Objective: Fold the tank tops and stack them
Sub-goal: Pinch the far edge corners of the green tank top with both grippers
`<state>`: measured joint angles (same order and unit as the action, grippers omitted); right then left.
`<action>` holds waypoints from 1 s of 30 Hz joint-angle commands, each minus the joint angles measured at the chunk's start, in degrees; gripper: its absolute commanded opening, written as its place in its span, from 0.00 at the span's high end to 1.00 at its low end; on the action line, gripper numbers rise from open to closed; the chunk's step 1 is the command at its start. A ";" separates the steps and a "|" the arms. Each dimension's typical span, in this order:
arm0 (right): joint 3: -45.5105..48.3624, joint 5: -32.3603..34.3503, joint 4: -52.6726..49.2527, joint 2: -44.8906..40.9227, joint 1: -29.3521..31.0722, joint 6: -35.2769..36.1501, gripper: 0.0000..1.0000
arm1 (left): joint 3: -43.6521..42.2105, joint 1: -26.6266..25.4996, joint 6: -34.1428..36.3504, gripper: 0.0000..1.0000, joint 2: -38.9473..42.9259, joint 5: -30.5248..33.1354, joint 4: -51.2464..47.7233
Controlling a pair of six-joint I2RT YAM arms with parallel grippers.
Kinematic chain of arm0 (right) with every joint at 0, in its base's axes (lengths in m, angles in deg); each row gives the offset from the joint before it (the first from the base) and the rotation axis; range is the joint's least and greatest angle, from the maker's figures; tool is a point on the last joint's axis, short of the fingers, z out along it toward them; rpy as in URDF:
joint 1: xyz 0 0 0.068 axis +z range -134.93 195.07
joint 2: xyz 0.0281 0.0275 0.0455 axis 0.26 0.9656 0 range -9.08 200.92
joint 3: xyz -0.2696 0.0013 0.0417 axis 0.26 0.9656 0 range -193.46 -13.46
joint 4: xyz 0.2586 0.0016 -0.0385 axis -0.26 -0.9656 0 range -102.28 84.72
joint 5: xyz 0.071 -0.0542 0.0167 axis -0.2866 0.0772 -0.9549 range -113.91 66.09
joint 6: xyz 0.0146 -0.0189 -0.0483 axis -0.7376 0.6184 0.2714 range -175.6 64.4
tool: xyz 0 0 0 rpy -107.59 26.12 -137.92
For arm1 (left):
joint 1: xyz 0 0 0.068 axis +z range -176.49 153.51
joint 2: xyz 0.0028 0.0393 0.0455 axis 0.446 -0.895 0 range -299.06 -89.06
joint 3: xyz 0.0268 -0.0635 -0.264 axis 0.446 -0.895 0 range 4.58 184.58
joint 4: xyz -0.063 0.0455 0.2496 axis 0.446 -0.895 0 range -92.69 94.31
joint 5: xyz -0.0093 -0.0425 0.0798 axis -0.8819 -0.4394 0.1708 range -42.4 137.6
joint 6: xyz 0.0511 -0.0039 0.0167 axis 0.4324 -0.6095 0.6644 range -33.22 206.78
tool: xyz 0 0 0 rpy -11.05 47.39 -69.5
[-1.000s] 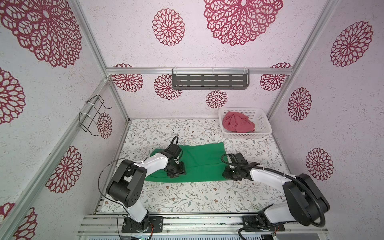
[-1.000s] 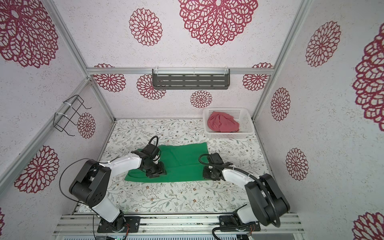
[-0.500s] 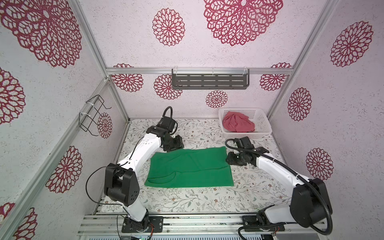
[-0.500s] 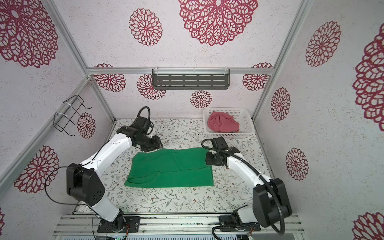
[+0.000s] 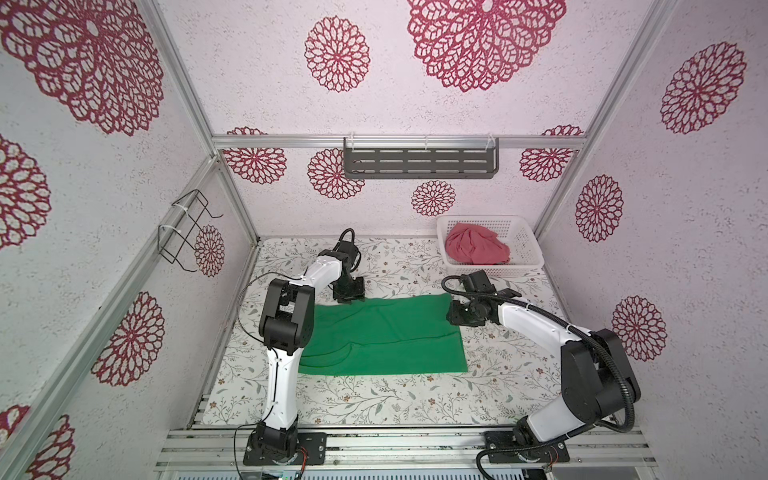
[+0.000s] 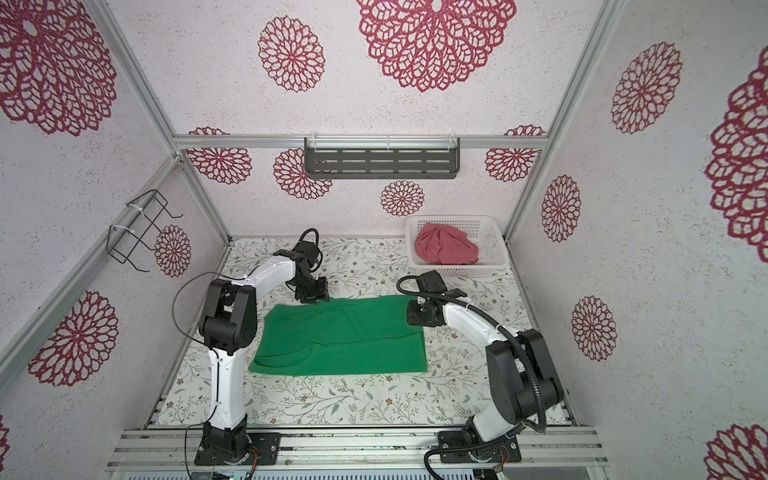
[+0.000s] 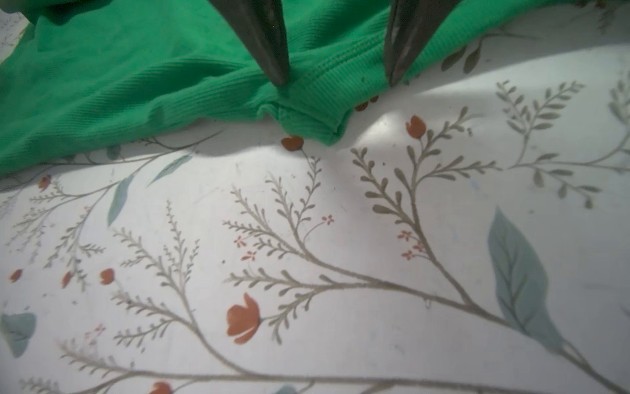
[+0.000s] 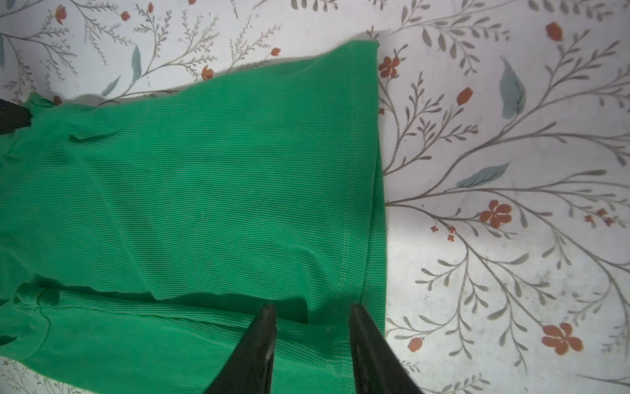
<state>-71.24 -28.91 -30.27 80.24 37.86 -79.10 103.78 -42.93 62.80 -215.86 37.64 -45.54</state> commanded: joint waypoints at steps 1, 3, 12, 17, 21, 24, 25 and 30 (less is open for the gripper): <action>-0.32 1.48 1.06 0.22 -0.24 1.35 0.61 | 0.37 -0.17 1.08 0.52 -0.34 -2.40 4.14; -0.53 1.82 1.34 0.50 -0.37 1.52 0.61 | -0.14 -0.56 0.70 0.52 -1.35 -3.63 4.66; -2.73 2.70 1.01 1.03 -0.93 2.66 0.61 | -1.91 -1.03 -0.59 0.66 -2.26 -4.74 6.34; -3.91 3.92 0.44 0.69 -1.55 3.67 0.62 | -2.25 -1.47 -0.42 0.78 -2.87 -4.64 6.26; -5.78 4.67 -0.38 0.65 -2.24 5.12 0.61 | -1.87 -1.48 -0.19 0.87 -2.10 -3.16 6.28; -6.96 5.79 0.18 1.15 -2.55 7.08 0.62 | -0.54 -1.48 0.08 0.90 -1.78 -1.80 5.81; -7.23 6.32 0.98 1.44 -2.55 7.72 0.62 | 0.18 -1.56 0.29 0.90 -1.70 -1.05 5.20; -9.76 7.52 5.13 5.88 -2.56 11.46 0.63 | 2.26 -1.44 2.23 0.56 -1.61 3.39 3.15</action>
<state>-78.74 -23.49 -27.76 83.69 35.58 -71.41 104.20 -44.22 62.75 -217.04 37.82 -41.45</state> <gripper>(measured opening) 0.374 0.421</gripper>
